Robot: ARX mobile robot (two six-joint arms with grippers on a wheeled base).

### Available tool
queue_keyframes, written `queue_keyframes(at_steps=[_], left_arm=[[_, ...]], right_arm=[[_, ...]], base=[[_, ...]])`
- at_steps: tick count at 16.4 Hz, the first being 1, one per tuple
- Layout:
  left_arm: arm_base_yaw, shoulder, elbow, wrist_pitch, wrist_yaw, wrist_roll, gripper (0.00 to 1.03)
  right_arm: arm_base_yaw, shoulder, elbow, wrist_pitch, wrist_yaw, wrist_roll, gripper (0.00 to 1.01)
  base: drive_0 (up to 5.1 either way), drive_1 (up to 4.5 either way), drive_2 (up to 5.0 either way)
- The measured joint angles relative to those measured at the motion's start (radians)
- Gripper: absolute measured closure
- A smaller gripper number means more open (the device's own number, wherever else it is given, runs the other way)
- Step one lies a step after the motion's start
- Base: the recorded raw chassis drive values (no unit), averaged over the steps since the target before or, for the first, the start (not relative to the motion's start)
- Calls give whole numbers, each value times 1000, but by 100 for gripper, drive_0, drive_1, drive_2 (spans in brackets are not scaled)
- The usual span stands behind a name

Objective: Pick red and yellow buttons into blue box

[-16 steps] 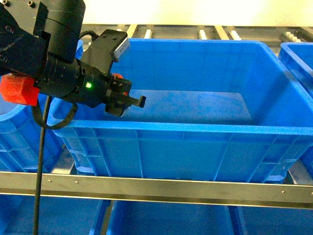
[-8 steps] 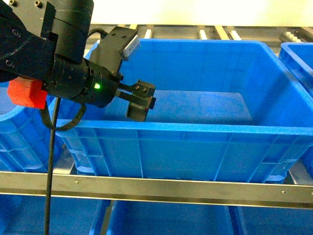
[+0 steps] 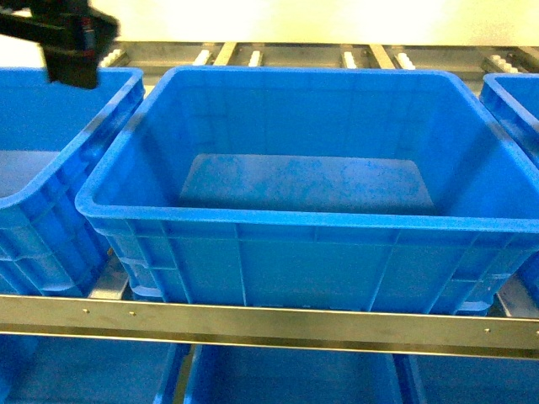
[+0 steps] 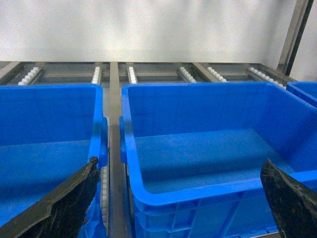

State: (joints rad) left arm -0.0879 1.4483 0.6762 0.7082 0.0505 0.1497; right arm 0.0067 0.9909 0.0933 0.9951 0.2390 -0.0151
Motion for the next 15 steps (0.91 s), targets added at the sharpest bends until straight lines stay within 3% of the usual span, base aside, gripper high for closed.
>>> queue_keyframes(at_steps=[2, 4, 6, 7, 8, 9, 13, 14, 15], left_arm=[[69, -171, -204, 83, -22, 0, 5], [126, -344, -376, 46, -14, -20, 5], [128, -355, -394, 47, -13, -35, 5], [103, -353, -403, 97, -42, -58, 11], [91, -380, -421, 110, -48, -98, 22], [84, -433, -472, 99, -46, -121, 36], [88, -502, -524, 68, -51, -137, 60], [88, -539, -541, 55, -51, -142, 71], [88, -576, -556, 38, -51, -143, 82]], right_arm=[[0, 0, 0, 0, 0, 0, 3], [0, 0, 0, 0, 0, 0, 3], [0, -1, 0, -4, -2, 0, 3], [-9, -54, 15, -154, -100, 4, 12], [-7, -122, 9, -233, -200, 4, 23], [-7, -190, -3, -277, -236, 4, 38], [-7, -263, -35, -343, -236, 4, 62], [-7, -259, -67, -272, -237, 4, 73], [-7, -280, -77, -314, -237, 4, 84]], base=[[0, 0, 0], [0, 0, 0], [0, 0, 0], [0, 0, 0], [0, 0, 0], [0, 0, 0], [0, 0, 0], [0, 0, 0], [0, 0, 0]])
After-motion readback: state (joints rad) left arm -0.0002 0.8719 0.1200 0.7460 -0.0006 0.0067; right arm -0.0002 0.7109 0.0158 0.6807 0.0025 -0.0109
